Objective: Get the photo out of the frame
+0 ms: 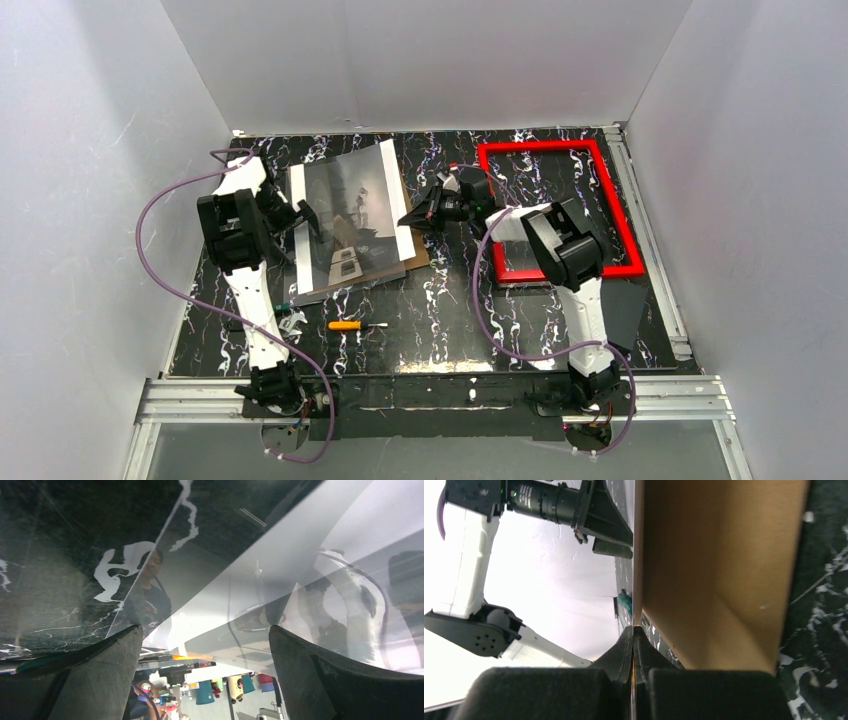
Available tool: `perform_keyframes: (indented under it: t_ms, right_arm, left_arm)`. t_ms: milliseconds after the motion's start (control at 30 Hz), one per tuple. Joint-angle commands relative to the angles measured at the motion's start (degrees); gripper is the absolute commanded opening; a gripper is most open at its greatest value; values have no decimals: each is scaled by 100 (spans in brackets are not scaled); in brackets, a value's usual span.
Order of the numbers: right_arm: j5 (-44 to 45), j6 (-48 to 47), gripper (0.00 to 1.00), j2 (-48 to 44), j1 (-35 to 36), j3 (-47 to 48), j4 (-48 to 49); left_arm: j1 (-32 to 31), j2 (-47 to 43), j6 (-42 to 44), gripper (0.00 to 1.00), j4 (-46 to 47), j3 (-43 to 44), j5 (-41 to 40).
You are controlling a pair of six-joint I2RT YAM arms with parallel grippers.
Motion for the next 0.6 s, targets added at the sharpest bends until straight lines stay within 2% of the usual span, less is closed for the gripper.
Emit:
perform_keyframes:
  t_ms: [0,67,200,300,400,500,567]
  right_arm:
    - [234,-904,1,-669,-38,-158,-252]
    - [276,-1025,1,-684,-40,-79,-446]
    - [211,-569,1,-689,-53,-210,243]
    - [82,-472,1,-656,-88,-260,287]
    - [79,-209,1,-792,-190,-499,728]
    - [118,-645,1,-919,-198,-424,78]
    - [139,-685,1,-1040,-233,-485,8]
  left_arm:
    - [-20,448,69,98,49,-155,367]
    - [-22,406,45,98,90,-206,376]
    - [-25,302,50,98,115,-257,471]
    - [-24,131,48,98,115,-270,597]
    - [-24,-114,39,98,179,-289,666]
    - [6,-134,33,98,186,-247,748]
    - [3,-96,17,98,177,-224,812]
